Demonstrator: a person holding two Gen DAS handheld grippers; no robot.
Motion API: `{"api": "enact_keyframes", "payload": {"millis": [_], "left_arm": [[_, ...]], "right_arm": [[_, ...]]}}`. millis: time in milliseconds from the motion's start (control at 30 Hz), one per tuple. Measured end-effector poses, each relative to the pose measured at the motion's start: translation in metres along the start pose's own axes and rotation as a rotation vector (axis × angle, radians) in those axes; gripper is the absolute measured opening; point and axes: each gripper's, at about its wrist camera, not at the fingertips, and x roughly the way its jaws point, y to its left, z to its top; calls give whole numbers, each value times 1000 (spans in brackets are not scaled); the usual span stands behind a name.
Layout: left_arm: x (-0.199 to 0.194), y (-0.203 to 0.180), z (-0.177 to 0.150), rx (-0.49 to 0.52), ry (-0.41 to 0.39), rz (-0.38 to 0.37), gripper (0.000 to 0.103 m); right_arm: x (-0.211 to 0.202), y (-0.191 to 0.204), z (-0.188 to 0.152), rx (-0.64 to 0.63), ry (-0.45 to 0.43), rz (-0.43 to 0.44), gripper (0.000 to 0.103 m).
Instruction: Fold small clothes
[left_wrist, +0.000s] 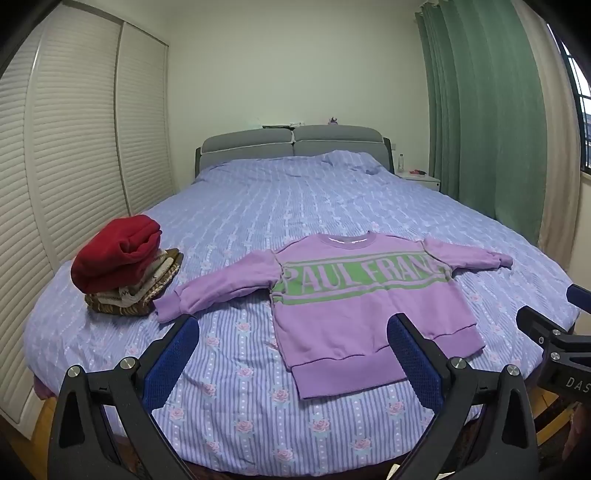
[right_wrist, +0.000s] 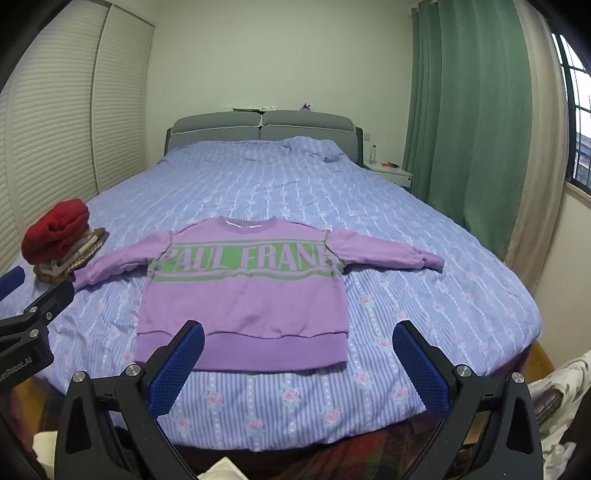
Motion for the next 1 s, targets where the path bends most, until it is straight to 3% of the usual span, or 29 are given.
{"api": "enact_keyframes", "payload": {"millis": [1000], "left_arm": [[3, 0, -4, 1, -1, 3, 103]], "right_arm": [[0, 1, -2, -2, 6, 0, 103]]}}
